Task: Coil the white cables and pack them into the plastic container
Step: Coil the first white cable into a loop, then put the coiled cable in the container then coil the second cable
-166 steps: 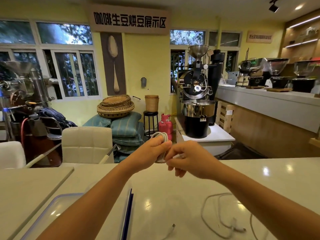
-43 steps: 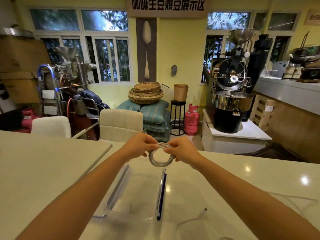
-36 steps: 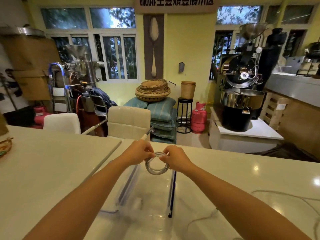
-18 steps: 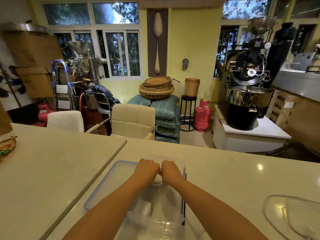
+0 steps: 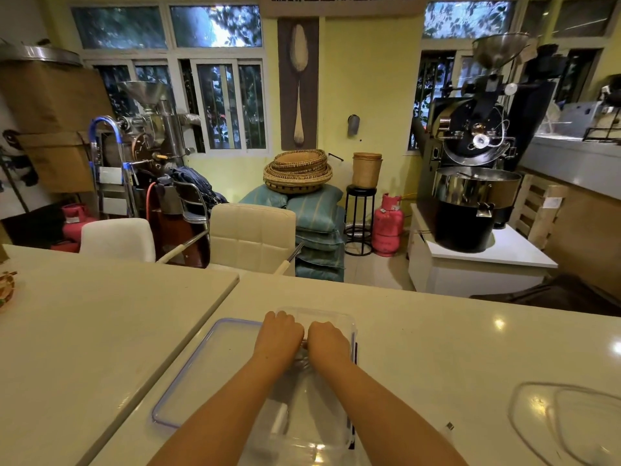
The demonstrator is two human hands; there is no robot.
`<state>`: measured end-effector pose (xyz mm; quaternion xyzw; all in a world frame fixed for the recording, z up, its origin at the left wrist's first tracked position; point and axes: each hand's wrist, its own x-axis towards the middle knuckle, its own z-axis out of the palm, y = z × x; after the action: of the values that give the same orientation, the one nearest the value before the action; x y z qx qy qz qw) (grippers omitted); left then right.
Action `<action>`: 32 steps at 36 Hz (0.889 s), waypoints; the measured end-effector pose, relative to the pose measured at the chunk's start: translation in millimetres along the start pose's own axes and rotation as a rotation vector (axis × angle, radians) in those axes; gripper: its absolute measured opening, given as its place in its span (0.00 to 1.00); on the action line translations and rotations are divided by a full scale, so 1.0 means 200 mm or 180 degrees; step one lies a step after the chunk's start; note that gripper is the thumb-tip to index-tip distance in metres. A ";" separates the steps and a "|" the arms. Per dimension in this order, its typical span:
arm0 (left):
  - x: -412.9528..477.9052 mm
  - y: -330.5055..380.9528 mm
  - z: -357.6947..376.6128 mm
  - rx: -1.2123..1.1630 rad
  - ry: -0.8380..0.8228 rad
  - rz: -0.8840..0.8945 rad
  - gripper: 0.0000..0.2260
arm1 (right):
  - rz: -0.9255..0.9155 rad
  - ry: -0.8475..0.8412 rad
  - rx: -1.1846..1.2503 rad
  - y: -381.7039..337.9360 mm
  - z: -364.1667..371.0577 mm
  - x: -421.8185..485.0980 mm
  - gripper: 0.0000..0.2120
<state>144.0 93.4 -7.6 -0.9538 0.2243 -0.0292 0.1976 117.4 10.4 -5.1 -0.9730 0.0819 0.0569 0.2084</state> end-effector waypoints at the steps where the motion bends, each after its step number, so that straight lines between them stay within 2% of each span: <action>1: 0.00 0.00 0.00 0.0031 0.0012 0.0008 0.11 | 0.0006 -0.0008 0.0043 0.00 0.00 0.00 0.12; 5: 0.00 0.01 0.01 0.0127 0.0027 0.0037 0.12 | 0.0006 -0.0130 0.0164 0.00 0.00 0.00 0.06; 7: 0.00 0.01 0.01 0.0166 0.0020 0.0044 0.12 | -0.0017 -0.0169 0.0162 0.00 -0.01 0.01 0.08; 8: 0.00 0.01 0.02 0.0185 0.0019 0.0045 0.12 | -0.0056 -0.0195 0.0162 0.00 -0.02 0.00 0.05; 11: 0.00 0.01 0.01 0.0236 0.0002 0.0062 0.12 | -0.0076 -0.0246 0.0156 0.00 -0.03 0.00 0.14; 17: -0.02 0.00 -0.01 0.0279 -0.0066 0.0097 0.13 | -0.0068 -0.0429 0.0012 -0.02 -0.05 -0.01 0.15; 19: -0.02 0.00 -0.01 0.0288 -0.0072 0.0087 0.13 | -0.0130 -0.0428 -0.0069 -0.02 -0.07 -0.02 0.13; 21: -0.03 0.01 -0.01 0.0283 -0.0086 0.0079 0.13 | -0.0171 -0.0468 -0.0169 -0.02 -0.08 -0.02 0.07; 24: -0.03 0.00 -0.02 0.0245 -0.0114 0.0070 0.12 | -0.0239 -0.0503 -0.0291 -0.03 -0.11 -0.03 0.06; 27: -0.03 0.00 -0.03 0.0174 -0.0126 0.0048 0.12 | -0.0325 -0.0489 -0.0373 -0.04 -0.15 -0.04 0.16; 32: -0.04 -0.01 -0.09 -0.0117 -0.0041 -0.0096 0.11 | -0.0569 -0.0336 -0.0424 -0.01 -0.29 -0.06 0.18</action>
<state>135.3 92.3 10.1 -0.9608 0.2090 -0.0219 0.1810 110.4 -10.0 50.0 -0.9837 -0.0202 0.0946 0.1515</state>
